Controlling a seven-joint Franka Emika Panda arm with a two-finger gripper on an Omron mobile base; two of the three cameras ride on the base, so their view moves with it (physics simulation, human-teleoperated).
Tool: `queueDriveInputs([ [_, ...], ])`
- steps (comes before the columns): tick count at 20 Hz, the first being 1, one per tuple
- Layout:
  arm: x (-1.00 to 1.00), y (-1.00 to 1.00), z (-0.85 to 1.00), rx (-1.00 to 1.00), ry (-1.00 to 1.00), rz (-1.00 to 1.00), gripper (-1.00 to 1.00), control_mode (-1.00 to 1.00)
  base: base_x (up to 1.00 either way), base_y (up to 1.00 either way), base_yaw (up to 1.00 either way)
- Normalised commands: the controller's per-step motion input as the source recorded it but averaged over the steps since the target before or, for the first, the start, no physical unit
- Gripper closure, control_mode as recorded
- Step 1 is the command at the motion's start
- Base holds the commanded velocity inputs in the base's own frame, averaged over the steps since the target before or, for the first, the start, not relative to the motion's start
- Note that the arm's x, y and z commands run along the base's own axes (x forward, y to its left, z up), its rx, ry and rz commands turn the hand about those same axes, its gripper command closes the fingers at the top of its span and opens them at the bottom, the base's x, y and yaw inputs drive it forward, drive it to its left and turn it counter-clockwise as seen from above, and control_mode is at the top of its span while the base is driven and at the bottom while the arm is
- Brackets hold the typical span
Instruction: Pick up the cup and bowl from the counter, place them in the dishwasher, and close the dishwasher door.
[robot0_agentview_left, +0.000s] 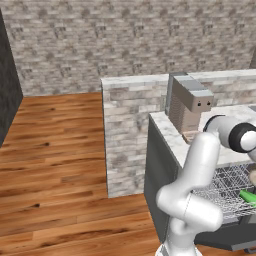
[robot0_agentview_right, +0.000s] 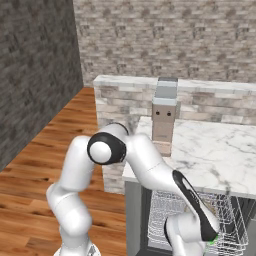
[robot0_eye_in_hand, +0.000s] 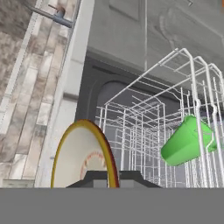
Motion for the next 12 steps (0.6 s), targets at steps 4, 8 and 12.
queueDriveInputs([
  [4, 0.02, 0.12, -0.27, 0.00, 0.07, 0.00, 1.00, -1.00, 0.00, 0.00, 0.00],
  [8, 0.14, 0.18, -0.17, 0.00, 0.09, 0.04, 1.00, -1.00, 0.00, 0.00, 0.00],
  [12, 0.28, 0.16, -0.08, 0.00, 0.09, 0.05, 1.00, -1.00, 0.00, 0.00, 0.00],
])
